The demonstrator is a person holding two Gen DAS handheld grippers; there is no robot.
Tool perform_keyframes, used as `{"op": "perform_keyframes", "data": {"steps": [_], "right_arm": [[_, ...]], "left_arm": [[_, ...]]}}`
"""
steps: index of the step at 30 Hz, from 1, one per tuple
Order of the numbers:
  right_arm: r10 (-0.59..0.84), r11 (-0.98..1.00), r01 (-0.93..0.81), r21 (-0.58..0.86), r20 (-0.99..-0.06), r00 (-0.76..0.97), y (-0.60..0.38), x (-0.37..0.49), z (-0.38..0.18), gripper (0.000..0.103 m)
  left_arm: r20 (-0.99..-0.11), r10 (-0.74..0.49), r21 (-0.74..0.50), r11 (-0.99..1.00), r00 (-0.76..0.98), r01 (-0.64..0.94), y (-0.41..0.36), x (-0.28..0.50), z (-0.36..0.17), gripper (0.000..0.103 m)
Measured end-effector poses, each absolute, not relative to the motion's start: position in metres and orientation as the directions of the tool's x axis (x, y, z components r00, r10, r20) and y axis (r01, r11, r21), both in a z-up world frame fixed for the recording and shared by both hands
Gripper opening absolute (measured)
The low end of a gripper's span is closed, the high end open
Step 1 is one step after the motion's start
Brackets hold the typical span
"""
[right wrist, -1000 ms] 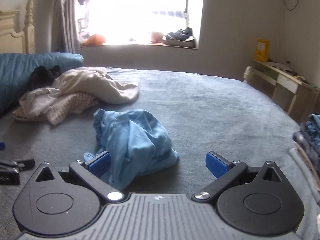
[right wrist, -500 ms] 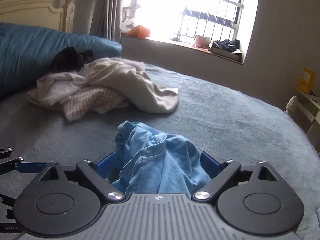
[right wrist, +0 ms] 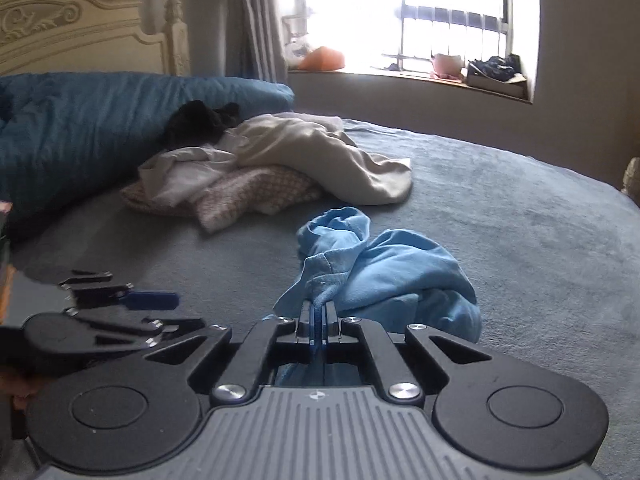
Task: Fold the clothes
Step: 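Reach both grippers to the light-blue T-shirt and close on its fabric, then lift the T-shirt high with both grippers, shaking it out in the air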
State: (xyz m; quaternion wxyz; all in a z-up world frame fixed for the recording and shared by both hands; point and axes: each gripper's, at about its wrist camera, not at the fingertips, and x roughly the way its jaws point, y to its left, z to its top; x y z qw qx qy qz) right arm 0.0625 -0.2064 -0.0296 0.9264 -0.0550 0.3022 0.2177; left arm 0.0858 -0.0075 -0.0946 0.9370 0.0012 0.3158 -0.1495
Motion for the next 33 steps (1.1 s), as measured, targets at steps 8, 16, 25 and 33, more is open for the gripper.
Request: {"op": "perform_keyframes", "data": {"steps": [8,16,25,33], "right_arm": [[0.536,0.773,-0.626,0.099,-0.630,0.562,-0.193,-0.021,-0.024,0.003],[0.590,0.713,-0.671,0.204,-0.691,0.418,-0.199,-0.086,-0.023,0.003],[0.567,0.738,-0.632,0.236,-0.724,0.393,-0.212,-0.109,-0.018,0.003],[0.538,0.766,-0.601,0.226,-0.737,0.409,-0.218,-0.111,-0.017,0.003]], "left_arm": [[-0.581,-0.307,-0.096,0.946,0.754,0.311,-0.006,0.073,-0.088,0.040],[-0.641,-0.329,0.017,0.897,0.693,0.442,-0.025,0.056,-0.106,0.044],[-0.628,-0.294,0.318,0.747,0.720,0.583,-0.069,0.051,-0.134,0.046],[-0.519,-0.212,0.365,0.821,0.828,0.439,-0.073,0.087,-0.125,0.042]]}}
